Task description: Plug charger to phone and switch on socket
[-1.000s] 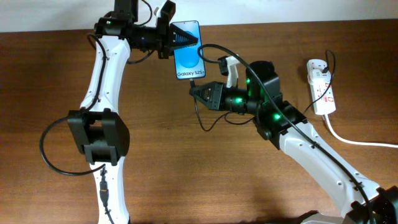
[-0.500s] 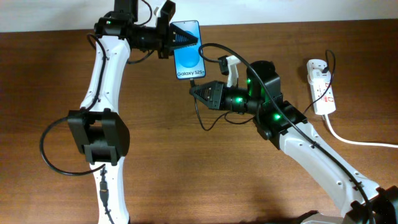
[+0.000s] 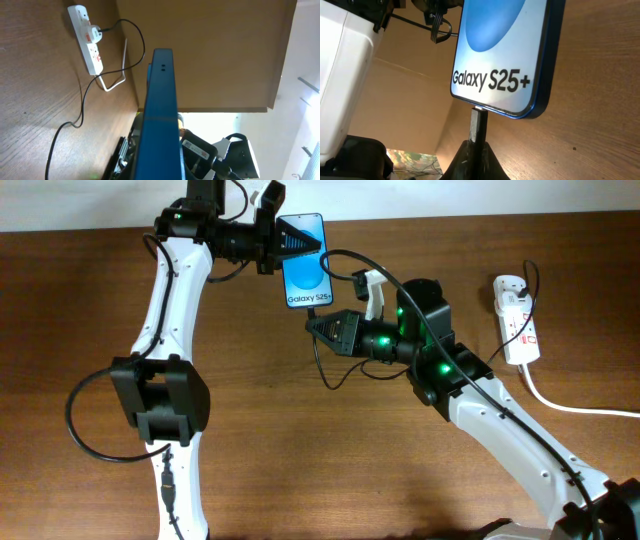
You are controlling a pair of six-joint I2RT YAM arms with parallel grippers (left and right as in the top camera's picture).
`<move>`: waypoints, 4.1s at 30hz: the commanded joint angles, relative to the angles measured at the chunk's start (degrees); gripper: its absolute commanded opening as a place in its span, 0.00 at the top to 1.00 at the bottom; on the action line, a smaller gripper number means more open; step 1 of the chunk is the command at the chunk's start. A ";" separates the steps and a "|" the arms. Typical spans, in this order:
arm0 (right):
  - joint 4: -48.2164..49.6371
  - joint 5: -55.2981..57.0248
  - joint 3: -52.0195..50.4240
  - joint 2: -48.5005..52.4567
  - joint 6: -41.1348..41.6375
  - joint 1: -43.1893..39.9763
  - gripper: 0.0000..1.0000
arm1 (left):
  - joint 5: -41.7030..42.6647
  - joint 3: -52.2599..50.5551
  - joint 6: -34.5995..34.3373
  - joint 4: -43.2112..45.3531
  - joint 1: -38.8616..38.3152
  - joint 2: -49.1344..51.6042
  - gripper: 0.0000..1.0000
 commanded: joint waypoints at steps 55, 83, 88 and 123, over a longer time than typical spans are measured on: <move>-31.36 2.73 1.27 -12.13 -20.85 -16.85 0.48 | -46.93 -18.62 11.85 -3.76 -1.25 6.45 1.00; -31.36 3.78 1.27 -12.13 -20.81 -16.83 0.48 | -65.96 -18.60 10.99 -7.41 -1.25 8.09 0.66; -31.41 3.76 1.27 -12.13 -20.81 -16.83 0.48 | -74.12 -18.60 9.68 -7.67 -1.42 8.09 0.65; -60.76 18.18 28.81 -12.20 -31.54 -20.90 0.37 | -76.50 44.33 11.65 -37.03 1.44 7.61 0.32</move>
